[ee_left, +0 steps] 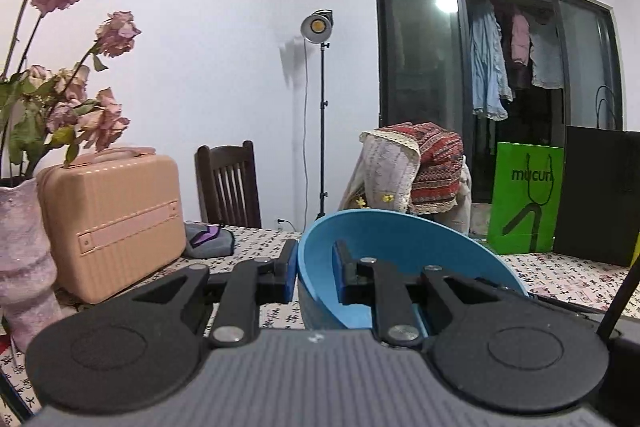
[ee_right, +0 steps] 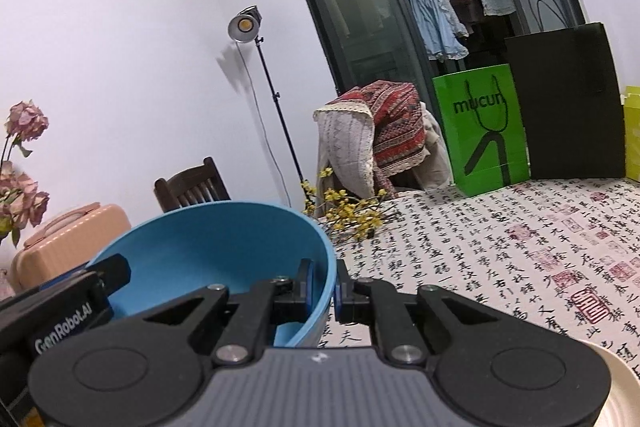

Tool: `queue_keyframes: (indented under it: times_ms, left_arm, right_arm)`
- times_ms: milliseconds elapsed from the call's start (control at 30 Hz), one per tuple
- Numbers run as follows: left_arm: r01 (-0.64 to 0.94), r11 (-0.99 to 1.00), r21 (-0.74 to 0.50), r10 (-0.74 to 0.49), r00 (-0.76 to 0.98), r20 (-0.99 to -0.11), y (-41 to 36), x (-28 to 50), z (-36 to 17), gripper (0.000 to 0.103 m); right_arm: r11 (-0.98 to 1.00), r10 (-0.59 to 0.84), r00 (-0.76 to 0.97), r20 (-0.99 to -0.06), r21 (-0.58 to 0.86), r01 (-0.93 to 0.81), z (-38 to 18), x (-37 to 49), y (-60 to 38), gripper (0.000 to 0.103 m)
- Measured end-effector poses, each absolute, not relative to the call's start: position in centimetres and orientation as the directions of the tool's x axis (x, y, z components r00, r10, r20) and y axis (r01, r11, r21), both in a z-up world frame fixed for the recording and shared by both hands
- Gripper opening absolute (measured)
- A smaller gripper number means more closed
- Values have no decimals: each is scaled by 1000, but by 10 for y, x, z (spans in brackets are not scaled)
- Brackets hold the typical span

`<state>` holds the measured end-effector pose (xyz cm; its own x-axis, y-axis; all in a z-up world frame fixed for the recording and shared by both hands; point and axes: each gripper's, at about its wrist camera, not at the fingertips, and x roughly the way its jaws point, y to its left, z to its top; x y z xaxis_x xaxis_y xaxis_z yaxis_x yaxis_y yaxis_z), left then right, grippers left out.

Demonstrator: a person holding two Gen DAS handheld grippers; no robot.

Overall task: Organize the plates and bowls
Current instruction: 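Carry the light-blue bowl with both grippers over the stacked bowls by the vase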

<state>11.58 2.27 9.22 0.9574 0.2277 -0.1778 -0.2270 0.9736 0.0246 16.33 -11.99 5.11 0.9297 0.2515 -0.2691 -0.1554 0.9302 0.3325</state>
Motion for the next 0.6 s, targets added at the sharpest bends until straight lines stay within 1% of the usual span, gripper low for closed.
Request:
queue_keyframes:
  times_ms: [600]
  left_arm:
    - [-320,947,20,318,931,-181,55,97,91,18]
  right_arm:
    - [912,340,901,-270,328,-246,51,155,-77,10]
